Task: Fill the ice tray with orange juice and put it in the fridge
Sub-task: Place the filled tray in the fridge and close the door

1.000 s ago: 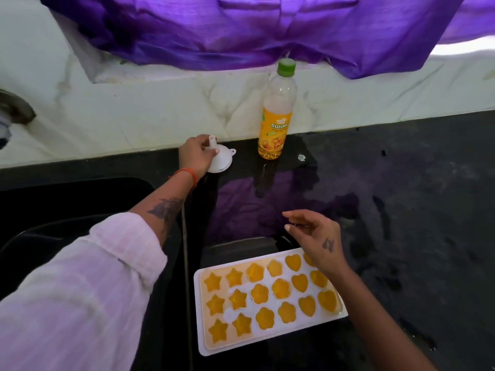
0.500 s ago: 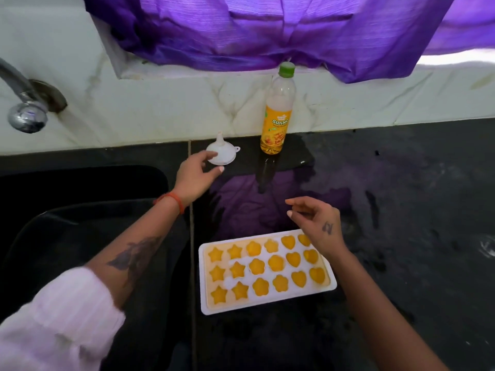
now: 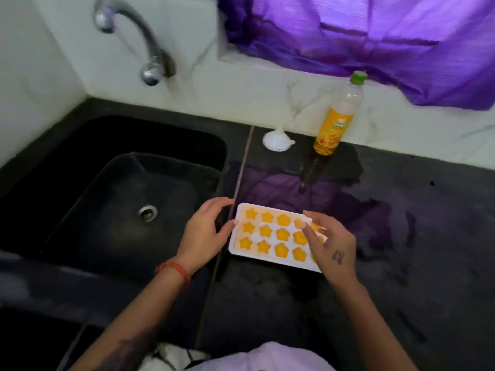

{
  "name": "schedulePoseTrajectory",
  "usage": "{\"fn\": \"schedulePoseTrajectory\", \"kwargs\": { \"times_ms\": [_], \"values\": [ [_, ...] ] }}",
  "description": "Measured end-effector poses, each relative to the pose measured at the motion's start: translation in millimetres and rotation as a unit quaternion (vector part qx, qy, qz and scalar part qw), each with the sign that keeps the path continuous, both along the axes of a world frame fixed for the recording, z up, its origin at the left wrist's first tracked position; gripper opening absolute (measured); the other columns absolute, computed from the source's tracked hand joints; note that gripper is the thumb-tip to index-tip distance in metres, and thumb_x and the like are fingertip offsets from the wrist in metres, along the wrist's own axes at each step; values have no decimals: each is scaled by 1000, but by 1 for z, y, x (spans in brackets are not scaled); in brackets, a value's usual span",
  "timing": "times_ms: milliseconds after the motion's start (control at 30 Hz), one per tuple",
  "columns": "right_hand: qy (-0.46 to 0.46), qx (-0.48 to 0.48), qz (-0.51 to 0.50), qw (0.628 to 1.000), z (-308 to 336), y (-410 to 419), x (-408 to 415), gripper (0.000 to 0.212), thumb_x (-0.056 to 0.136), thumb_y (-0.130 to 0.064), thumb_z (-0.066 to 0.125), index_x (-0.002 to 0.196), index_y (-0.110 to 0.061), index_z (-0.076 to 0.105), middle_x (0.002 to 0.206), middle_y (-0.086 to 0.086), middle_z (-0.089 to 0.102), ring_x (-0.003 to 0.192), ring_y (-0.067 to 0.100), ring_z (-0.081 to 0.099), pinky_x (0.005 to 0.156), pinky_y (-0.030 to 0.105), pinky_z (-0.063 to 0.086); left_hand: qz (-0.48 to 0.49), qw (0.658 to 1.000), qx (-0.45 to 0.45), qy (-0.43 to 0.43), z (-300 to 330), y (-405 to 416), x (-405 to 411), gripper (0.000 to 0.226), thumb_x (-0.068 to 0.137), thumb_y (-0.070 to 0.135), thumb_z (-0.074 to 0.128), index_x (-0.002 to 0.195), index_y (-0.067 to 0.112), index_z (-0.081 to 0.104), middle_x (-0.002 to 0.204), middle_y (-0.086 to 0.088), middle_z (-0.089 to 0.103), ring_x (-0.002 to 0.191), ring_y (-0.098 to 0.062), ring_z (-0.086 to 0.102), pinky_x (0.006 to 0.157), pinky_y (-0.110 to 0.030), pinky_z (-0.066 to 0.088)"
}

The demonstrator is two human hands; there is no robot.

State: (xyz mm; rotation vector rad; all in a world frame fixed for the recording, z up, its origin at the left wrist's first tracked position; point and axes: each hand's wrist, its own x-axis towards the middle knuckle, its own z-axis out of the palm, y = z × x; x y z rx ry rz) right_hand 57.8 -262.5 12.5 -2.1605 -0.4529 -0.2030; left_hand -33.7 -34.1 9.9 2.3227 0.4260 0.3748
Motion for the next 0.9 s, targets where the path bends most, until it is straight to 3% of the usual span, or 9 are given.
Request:
{"fn": "schedulePoseTrajectory", "kwargs": {
  "times_ms": [100,233,400,567,900],
  "values": [
    [-17,-34,107,994,-2,14,-16,30,87,-36,58,111,-20,68,109,-9,66,102,2,56,85,23,48,75,997,6,-3,2,-11,-34,50,86,28,67,133,19,52,139,2,50,130,-12,45,101,-15,29],
    [-44,-82,262,961,0,34,-37,42,91,-43,48,121,-17,62,122,-2,62,115,13,54,94,10,35,180,984,-5,5,0,-32,-91,55,87,34,64,138,22,46,145,2,44,134,-12,40,109,-24,31],
    [-30,-112,424,898,6,66,-81,57,88,-54,40,131,-19,53,134,2,55,128,18,45,109,33,35,303,952,-23,36,-1,-59,-174,55,88,34,63,138,21,45,144,0,45,133,-15,42,111,-24,31],
    [-7,-151,559,816,3,98,-144,65,87,-64,40,137,-24,46,143,1,46,139,19,31,113,49,28,419,905,-33,63,-8,-81,-260,53,88,35,62,137,21,47,143,-1,46,129,-17,47,108,-33,37],
    [-44,-210,730,648,-2,148,-323,55,88,-50,47,138,-26,44,146,-2,41,140,15,28,115,39,25,624,770,-88,100,-22,-142,-452,50,90,38,58,137,26,44,142,6,45,125,-13,48,102,-28,42]
  ]
}}
